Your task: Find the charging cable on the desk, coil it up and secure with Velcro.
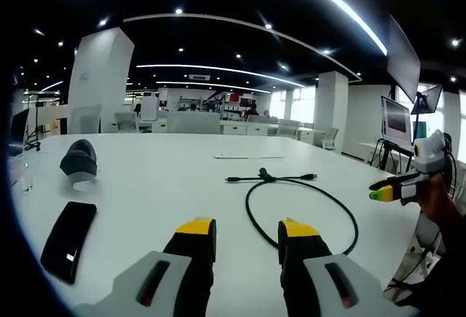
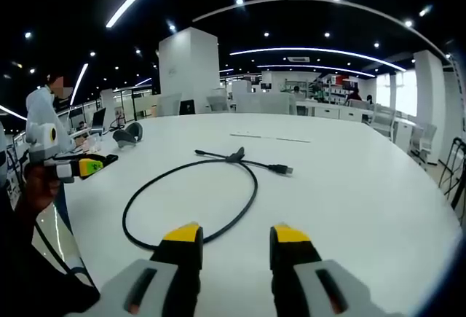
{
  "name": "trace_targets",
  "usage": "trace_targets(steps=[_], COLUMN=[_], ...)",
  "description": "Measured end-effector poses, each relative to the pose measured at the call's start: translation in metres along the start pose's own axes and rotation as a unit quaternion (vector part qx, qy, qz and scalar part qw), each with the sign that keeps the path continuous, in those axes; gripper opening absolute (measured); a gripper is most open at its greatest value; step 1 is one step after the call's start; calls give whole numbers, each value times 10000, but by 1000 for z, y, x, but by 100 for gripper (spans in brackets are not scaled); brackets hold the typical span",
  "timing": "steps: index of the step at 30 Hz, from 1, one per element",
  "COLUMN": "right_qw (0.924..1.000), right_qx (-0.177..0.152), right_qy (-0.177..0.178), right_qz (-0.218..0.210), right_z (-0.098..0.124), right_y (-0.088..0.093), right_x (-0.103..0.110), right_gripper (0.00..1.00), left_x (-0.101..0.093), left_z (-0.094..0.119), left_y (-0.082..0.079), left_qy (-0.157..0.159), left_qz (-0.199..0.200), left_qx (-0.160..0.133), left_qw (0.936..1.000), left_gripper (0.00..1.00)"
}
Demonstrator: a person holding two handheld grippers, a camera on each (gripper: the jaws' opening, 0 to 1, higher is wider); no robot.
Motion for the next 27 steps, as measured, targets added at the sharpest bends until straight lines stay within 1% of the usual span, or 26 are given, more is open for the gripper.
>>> trace_targets(steps=[17,20,23,27], right_qw=[10000,9999,9999,9998], right_qx=[-50,-57,-54,-22], right_qy=[-35,-9,-32,-62], right_qz=[75,108,128,169], right_z=[3,3,2,1], right_y=[-5,-6,-7,-7], right_x=[3,3,5,7], right_gripper=[38,37,37,37], left_x=[-3,-4,-3,-4], left_z=[0,-1,-4,-2], left_y=[-2,-4,-3,-3], left_qy=[73,94,143,147], left_qz=[-54,-61,-34,-61], left_qx=[20,-44,17,3], left_qw=[10000,9999,9999,9999], left_gripper=[34,34,34,34])
Point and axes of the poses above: the point that each gripper's makers call its tool centre point, and the gripper's own axes: z roughly backward along the fingers, x roughly to its left, y roughly out of its underside, the point moved 6 cm from there along z, roughly backward along the fingers, and after that the axes turned 13 degrees about x, right-handed, at the moved point
